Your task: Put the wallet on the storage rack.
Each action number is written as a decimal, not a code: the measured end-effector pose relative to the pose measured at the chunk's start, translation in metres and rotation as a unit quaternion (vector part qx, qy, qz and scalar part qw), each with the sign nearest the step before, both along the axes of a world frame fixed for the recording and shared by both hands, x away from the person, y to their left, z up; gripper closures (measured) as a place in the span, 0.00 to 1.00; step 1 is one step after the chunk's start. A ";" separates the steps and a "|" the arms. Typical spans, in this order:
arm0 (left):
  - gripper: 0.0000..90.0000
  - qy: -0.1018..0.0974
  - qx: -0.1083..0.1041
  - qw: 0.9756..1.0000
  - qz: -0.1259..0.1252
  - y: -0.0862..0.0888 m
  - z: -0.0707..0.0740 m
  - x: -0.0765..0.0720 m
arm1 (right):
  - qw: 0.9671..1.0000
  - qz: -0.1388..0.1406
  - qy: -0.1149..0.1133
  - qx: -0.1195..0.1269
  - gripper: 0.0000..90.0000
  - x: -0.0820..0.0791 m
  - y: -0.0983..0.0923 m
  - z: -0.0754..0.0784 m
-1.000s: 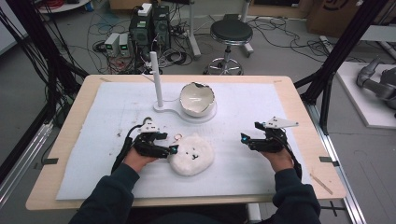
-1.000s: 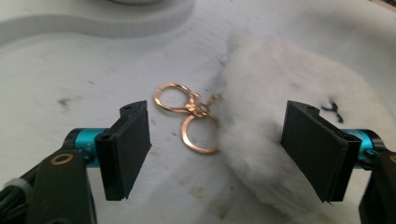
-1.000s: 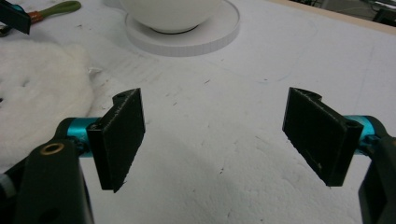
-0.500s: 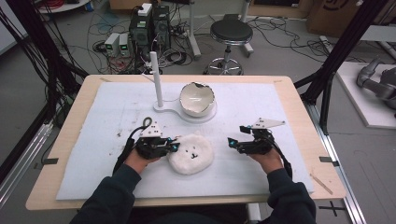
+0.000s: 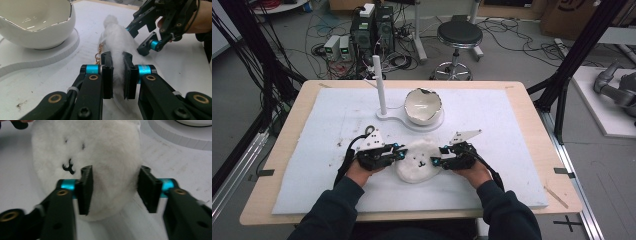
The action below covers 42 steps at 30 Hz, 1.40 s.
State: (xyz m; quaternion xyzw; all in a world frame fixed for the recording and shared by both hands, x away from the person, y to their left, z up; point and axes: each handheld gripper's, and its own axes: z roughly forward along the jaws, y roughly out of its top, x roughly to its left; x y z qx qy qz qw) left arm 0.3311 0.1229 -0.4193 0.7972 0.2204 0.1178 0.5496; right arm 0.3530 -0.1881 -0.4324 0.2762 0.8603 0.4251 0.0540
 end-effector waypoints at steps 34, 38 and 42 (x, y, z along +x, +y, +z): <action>0.77 0.030 -0.018 0.999 -0.008 0.007 -0.003 0.005 | 0.996 0.036 -0.025 0.083 0.83 -0.006 -0.006 0.018; 0.79 0.034 -0.012 0.999 -0.006 0.007 -0.004 0.005 | 0.995 0.037 -0.031 0.090 0.84 -0.007 -0.006 0.021; 0.58 0.048 -0.013 0.998 0.034 0.013 -0.004 0.009 | 0.995 0.030 -0.043 0.090 0.85 -0.007 -0.009 0.024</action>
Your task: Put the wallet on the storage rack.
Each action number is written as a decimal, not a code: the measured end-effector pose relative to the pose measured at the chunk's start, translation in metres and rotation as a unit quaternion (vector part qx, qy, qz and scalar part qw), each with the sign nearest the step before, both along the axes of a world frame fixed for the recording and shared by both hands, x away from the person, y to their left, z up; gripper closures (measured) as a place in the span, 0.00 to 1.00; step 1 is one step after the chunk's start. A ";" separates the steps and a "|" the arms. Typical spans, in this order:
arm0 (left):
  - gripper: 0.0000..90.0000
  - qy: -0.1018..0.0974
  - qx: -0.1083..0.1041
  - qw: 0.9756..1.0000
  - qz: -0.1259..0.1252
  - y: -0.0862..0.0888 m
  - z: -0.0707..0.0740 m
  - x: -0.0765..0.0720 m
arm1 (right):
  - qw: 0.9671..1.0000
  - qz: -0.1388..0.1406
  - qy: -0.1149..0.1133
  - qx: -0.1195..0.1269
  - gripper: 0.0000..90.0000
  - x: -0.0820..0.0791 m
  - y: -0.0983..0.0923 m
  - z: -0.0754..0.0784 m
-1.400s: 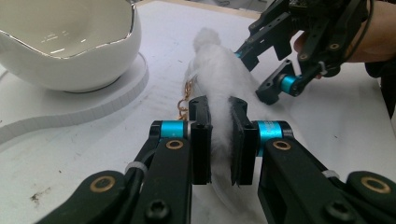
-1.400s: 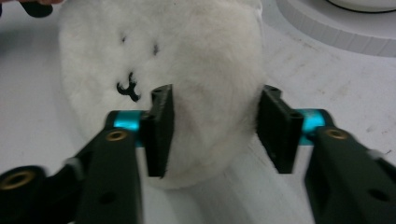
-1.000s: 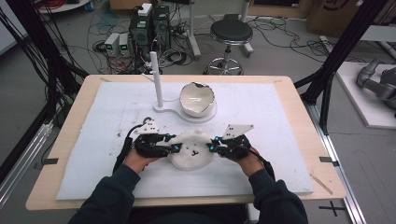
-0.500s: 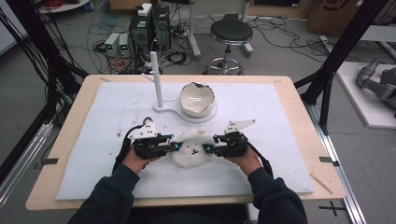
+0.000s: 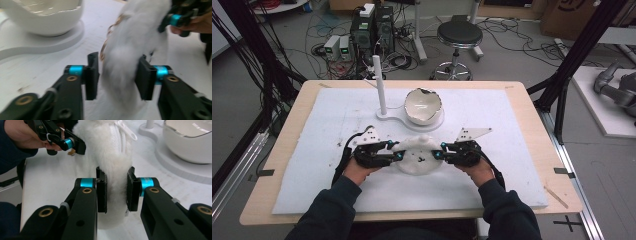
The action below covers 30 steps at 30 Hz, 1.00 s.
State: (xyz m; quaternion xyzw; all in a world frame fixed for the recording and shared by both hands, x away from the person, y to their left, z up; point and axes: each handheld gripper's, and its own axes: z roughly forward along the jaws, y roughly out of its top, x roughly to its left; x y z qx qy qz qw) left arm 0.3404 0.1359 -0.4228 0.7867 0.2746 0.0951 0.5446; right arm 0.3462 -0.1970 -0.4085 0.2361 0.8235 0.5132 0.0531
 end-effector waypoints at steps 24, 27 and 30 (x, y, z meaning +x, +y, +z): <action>0.50 -0.033 -0.066 0.983 0.170 0.093 0.013 0.009 | 0.985 -0.095 -0.138 -0.036 0.85 0.045 -0.004 0.098; 0.50 -0.035 -0.068 0.983 0.169 0.094 0.013 0.009 | 0.978 -0.109 -0.162 -0.076 0.85 0.060 0.005 0.113; 0.50 -0.037 -0.069 0.983 0.169 0.094 0.013 0.009 | 0.973 -0.113 -0.175 -0.101 0.85 0.067 0.010 0.117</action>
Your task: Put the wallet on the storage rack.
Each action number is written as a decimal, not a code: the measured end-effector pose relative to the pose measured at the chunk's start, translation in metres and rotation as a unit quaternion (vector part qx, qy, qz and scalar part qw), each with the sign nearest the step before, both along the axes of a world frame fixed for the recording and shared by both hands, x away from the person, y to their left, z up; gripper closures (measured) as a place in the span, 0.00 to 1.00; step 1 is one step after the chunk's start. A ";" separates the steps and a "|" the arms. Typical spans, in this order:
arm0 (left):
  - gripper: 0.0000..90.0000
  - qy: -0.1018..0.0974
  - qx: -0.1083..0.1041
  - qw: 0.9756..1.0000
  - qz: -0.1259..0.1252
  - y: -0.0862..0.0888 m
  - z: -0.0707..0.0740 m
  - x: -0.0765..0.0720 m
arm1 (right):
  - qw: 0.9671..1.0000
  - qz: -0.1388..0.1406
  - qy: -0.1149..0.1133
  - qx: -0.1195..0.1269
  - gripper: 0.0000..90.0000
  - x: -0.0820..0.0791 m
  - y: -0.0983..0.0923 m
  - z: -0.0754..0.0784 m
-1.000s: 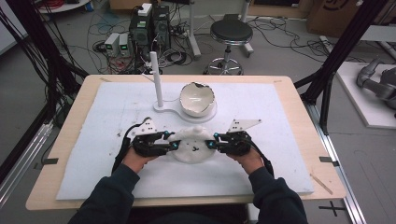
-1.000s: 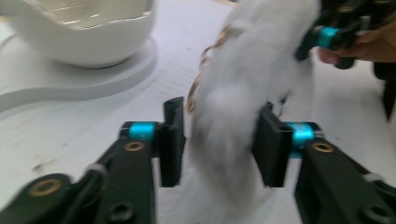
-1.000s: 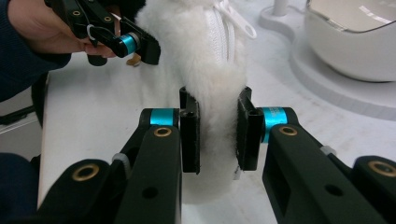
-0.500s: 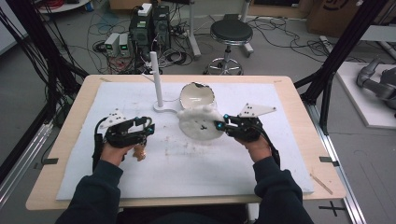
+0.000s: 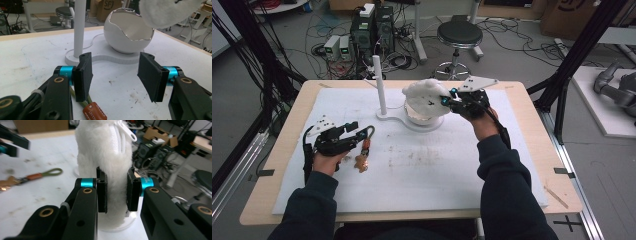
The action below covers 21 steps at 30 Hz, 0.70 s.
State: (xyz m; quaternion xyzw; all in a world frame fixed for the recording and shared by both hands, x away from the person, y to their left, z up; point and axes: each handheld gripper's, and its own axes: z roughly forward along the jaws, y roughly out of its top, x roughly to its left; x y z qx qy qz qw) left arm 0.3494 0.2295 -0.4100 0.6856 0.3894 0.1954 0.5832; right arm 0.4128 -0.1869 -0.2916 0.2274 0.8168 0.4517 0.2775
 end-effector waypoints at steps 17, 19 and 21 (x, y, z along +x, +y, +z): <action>0.39 0.013 -0.016 1.000 0.016 0.004 -0.002 0.002 | 0.981 -0.031 -0.070 -0.179 0.84 0.032 0.034 -0.015; 0.39 0.014 -0.017 1.000 0.016 0.004 -0.002 0.002 | 0.979 -0.030 -0.075 -0.185 0.84 0.034 0.038 -0.018; 0.39 0.014 -0.017 1.000 0.015 0.004 -0.002 0.002 | 0.979 -0.030 -0.072 -0.190 0.84 0.036 0.042 -0.021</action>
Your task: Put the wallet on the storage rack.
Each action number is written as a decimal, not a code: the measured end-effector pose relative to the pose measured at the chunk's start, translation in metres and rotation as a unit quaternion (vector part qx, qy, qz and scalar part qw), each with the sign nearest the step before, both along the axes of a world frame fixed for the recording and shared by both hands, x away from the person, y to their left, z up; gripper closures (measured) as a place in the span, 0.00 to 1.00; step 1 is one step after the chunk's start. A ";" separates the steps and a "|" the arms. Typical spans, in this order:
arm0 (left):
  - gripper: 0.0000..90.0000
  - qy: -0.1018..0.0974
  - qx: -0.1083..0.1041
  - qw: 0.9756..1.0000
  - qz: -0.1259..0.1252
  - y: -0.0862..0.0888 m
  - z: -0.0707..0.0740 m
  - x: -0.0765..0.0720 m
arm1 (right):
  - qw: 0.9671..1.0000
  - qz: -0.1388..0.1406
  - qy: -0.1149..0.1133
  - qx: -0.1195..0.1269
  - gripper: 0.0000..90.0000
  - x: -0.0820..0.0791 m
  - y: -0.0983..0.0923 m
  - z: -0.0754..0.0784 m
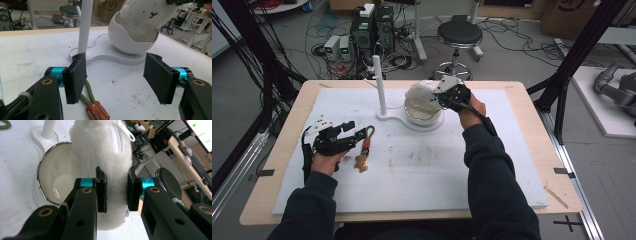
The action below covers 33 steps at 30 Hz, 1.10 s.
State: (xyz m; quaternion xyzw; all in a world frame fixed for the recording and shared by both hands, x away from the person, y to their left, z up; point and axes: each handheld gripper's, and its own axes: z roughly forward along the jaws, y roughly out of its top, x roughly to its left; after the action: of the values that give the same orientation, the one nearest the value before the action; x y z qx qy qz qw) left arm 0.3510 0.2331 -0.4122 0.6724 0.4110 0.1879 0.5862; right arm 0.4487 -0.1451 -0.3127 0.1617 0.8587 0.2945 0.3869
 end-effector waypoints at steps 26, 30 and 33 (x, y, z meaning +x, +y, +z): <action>0.39 0.006 -0.004 1.000 -0.005 -0.002 -0.002 0.001 | 0.998 0.006 0.002 -0.058 0.84 0.006 0.018 -0.015; 0.39 0.008 -0.006 1.000 -0.006 -0.003 -0.003 0.001 | 0.999 0.021 0.035 0.006 0.83 0.009 0.011 -0.016; 0.39 0.008 -0.004 1.000 -0.009 -0.003 -0.003 0.001 | 0.998 0.030 0.043 0.028 0.83 0.011 0.008 -0.018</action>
State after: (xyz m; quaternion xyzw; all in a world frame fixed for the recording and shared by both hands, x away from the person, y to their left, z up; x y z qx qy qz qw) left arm 0.3524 0.2298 -0.4153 0.6748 0.4105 0.1759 0.5876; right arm 0.4594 -0.1376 -0.3302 0.1589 0.8703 0.3231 0.3360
